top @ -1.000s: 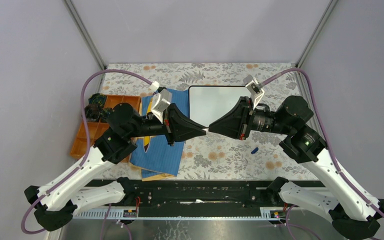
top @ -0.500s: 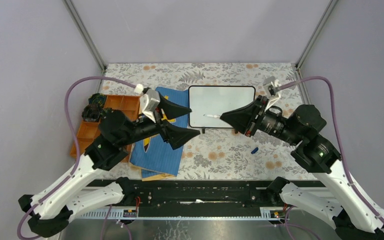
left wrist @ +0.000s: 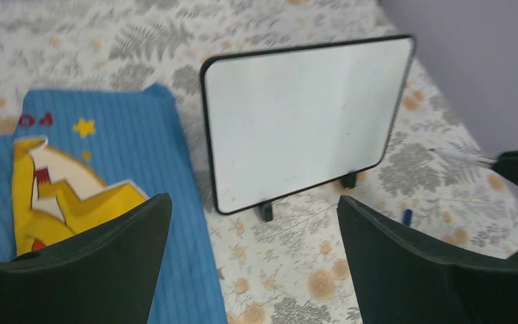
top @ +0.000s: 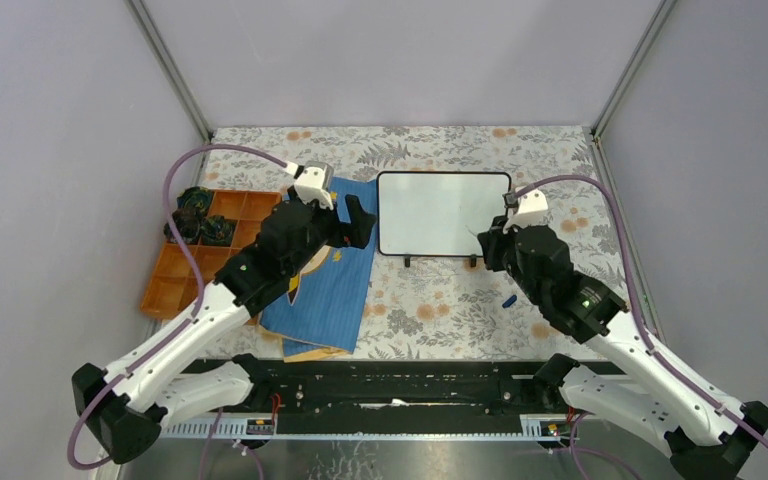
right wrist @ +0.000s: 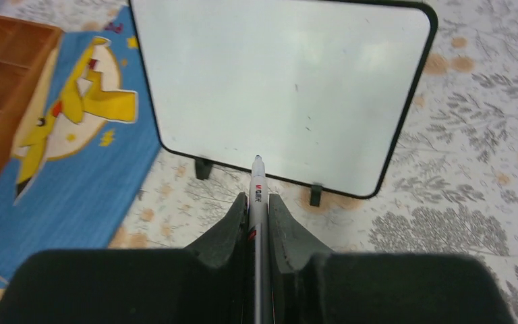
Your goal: Write a sentence on the whiteboard
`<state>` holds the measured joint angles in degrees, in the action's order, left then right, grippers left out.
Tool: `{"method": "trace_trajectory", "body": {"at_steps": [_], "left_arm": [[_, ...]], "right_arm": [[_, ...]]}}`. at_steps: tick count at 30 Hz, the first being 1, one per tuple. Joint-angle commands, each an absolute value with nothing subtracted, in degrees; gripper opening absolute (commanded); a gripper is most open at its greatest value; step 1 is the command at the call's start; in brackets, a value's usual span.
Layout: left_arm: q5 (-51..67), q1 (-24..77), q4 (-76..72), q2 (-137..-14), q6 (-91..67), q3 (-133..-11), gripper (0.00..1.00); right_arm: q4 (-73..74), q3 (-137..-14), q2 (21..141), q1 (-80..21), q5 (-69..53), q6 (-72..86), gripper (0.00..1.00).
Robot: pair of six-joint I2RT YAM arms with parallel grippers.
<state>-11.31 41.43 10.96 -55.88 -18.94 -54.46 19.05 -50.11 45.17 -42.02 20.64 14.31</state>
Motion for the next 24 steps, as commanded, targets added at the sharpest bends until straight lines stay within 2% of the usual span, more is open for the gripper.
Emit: {"method": "trace_trajectory", "body": {"at_steps": [1, 8, 18, 24], "left_arm": [[-13.41, 38.34, 5.98, -56.6, -24.72, -50.94, 0.99], [-16.13, 35.78, -7.62, -55.91, -29.21, -43.2, 0.99], [-3.4, 33.66, -8.21, -62.31, -24.2, -43.03, 0.99], [-2.57, 33.61, -8.55, -62.58, -25.36, -41.08, 0.99]], "right_arm": [[11.99, -47.66, 43.4, -42.27, 28.42, 15.46, 0.0], [7.09, -43.18, 42.93, -42.2, 23.82, 15.57, 0.0], [2.18, -41.75, 44.45, -41.43, 16.46, 16.8, 0.0], [1.12, -42.69, 45.12, -41.48, 17.46, 14.79, 0.0]]}}
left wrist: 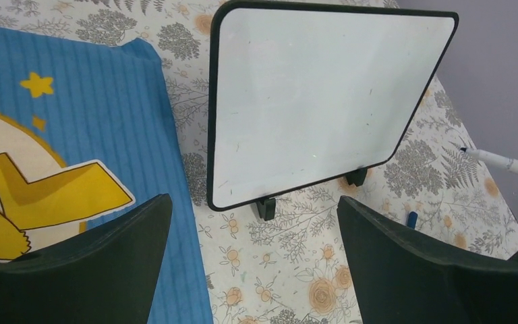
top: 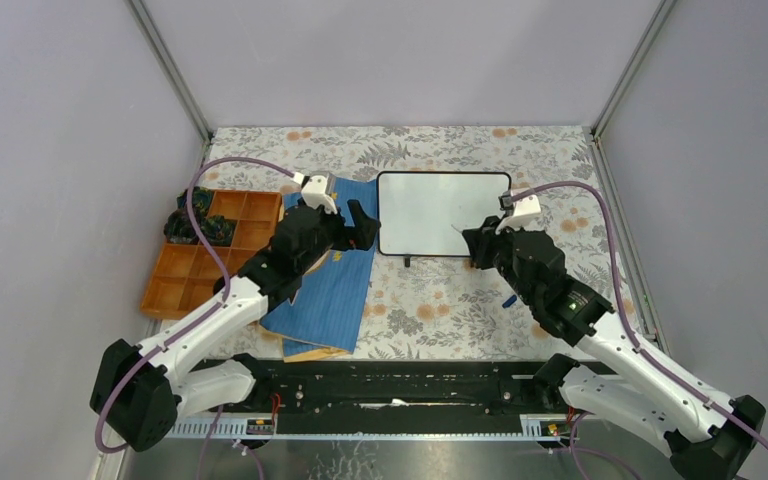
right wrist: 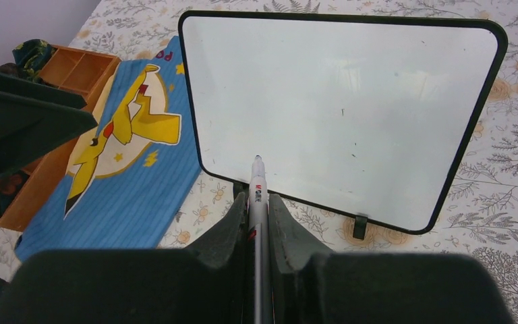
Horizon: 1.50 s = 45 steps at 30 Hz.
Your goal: Write a sentence on the whiteboard
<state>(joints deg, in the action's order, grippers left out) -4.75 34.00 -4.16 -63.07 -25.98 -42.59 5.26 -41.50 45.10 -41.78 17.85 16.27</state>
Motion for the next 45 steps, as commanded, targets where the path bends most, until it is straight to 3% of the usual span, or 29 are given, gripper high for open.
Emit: {"method": "trace_trajectory", "body": {"at_steps": [1, 6, 11, 18, 30, 36, 45], "left_arm": [[-2.88, 33.63, -8.5, -62.15, -25.66, -40.52, 0.99], [-2.33, 33.75, -9.1, -60.31, -26.39, -38.08, 0.99], [-0.53, 34.05, -8.36, -61.93, -27.28, -38.61, 0.99], [-3.09, 35.85, -7.5, -62.93, -26.83, -38.85, 0.99], [-7.21, 37.07, -2.86, -68.38, -27.69, -44.09, 0.99], [5.17, 29.3, -8.44, -70.49, -30.66, -43.93, 0.98], [28.05, 20.44, -33.55, -77.07, -34.14, -39.58, 0.99]], "right_arm": [[2.15, -43.5, 45.5, -41.48, 17.93, 14.32, 0.0], [3.78, -46.24, 47.89, -44.36, 21.91, 11.04, 0.0], [-2.93, -46.67, 51.89, -53.0, 34.88, 6.82, 0.0], [-6.91, -44.92, 56.92, -53.96, 43.81, 8.73, 0.0], [-8.04, -39.45, 51.44, -53.96, 39.49, 12.03, 0.0], [-7.56, -37.82, 48.2, -53.94, 35.86, 10.65, 0.0], [-9.64, -35.73, 45.83, -53.92, 27.9, 9.75, 0.0]]}}
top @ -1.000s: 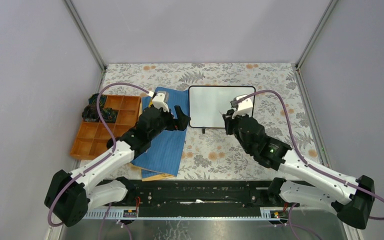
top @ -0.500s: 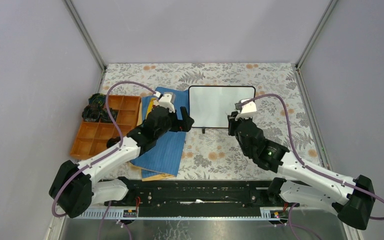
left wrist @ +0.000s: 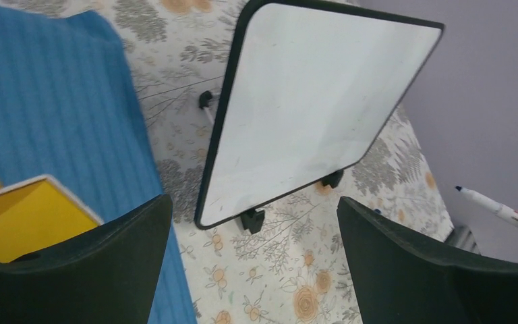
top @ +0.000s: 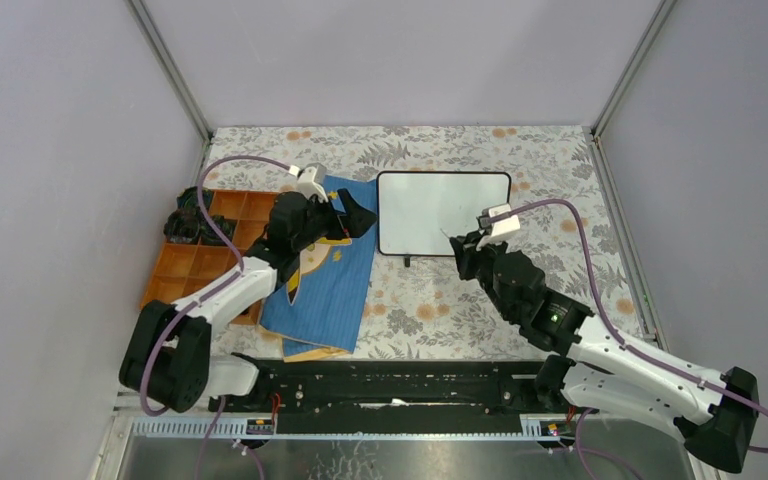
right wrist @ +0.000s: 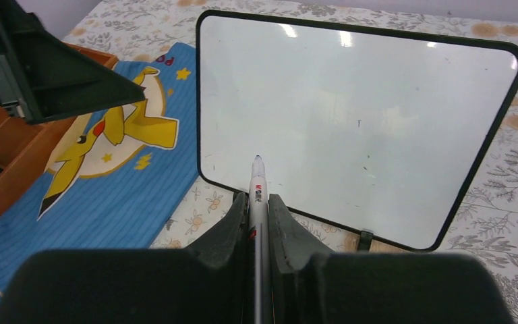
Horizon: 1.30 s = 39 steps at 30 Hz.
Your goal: Write a sentence on the whiteboard
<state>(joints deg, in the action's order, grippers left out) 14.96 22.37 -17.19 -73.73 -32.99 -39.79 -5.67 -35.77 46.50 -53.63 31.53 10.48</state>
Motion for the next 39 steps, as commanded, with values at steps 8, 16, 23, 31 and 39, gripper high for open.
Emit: {"method": "trace_trajectory", "body": {"at_steps": [8, 16, 23, 31, 39], "left_arm": [[43.21, 12.3, -54.76, -90.96, -40.99, -40.2, 0.97], [51.64, 11.55, -68.28, -103.11, -45.17, -42.41, 0.94], [53.29, 11.51, -78.71, -112.34, -51.14, -44.65, 0.88], [54.31, 12.42, -83.87, -116.59, -52.98, -44.72, 0.79], [53.89, 14.84, -74.44, -114.24, -44.92, -43.33, 0.68]], "right_arm": [[-7.91, -35.79, 43.58, -53.96, 26.56, 9.78, 0.0], [-7.73, -35.76, 43.11, -53.96, 26.06, 9.48, 0.0], [-8.05, -36.65, 44.71, -53.96, 24.78, 9.66, 0.0], [-8.13, -36.71, 45.12, -53.96, 25.08, 9.23, 0.0], [-8.37, -36.33, 45.19, -53.96, 24.96, 9.32, 0.0]]}}
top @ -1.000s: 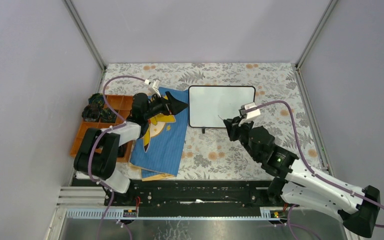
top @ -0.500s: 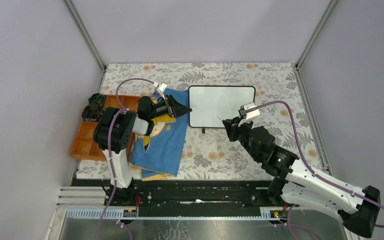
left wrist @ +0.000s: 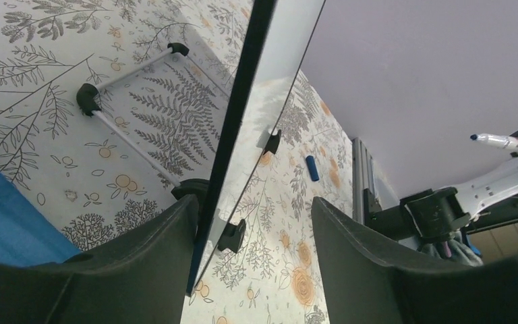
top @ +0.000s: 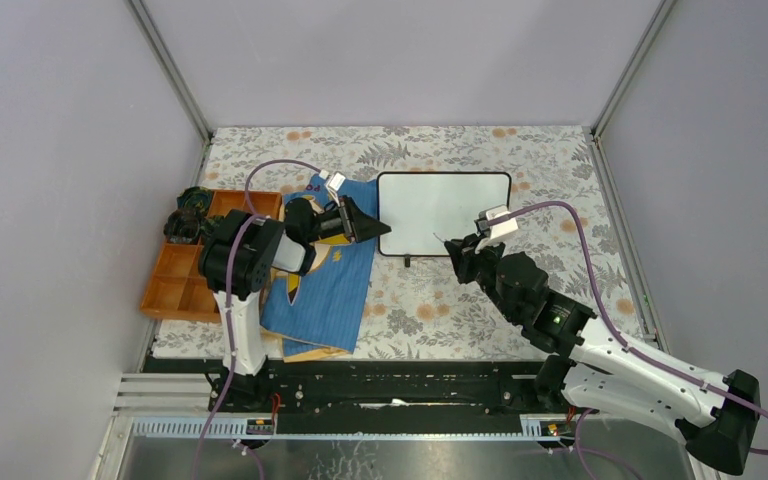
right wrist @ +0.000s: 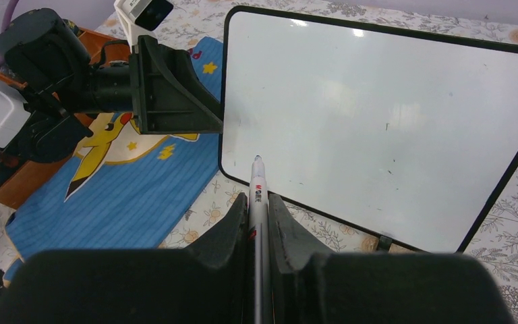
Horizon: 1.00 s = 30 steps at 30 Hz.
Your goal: Write a sentence on the whiteboard
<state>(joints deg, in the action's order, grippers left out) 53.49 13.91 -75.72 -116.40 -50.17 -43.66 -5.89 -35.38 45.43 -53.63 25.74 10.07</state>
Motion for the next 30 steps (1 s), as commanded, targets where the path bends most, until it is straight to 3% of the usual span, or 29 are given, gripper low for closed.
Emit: {"method": "trace_trajectory", "body": {"at_steps": [1, 8, 16, 19, 24, 30], "left_arm": [[53.47, 14.85, -73.17, -113.81, -44.09, -43.08, 0.67], [52.94, 15.28, -71.96, -112.77, -42.14, -41.31, 0.54], [53.76, 15.29, -72.83, -113.77, -42.1, -40.45, 0.44], [53.51, 15.44, -72.49, -113.79, -41.2, -40.03, 0.47], [52.45, 15.47, -71.98, -113.37, -40.54, -40.07, 0.6], [51.47, 15.23, -74.79, -113.07, -42.43, -40.32, 0.61]], "right_arm": [[-8.43, -36.26, 45.1, -53.95, 24.97, 9.39, 0.0], [-8.37, -35.54, 44.25, -53.94, 24.73, 9.6, 0.0], [-8.08, -35.2, 44.36, -53.95, 25.18, 9.32, 0.0], [-8.22, -35.1, 44.62, -53.91, 25.36, 9.23, 0.0], [-8.43, -35.2, 45.07, -53.96, 25.31, 9.32, 0.0], [-8.36, -35.65, 45.47, -53.96, 24.74, 8.93, 0.0]]}}
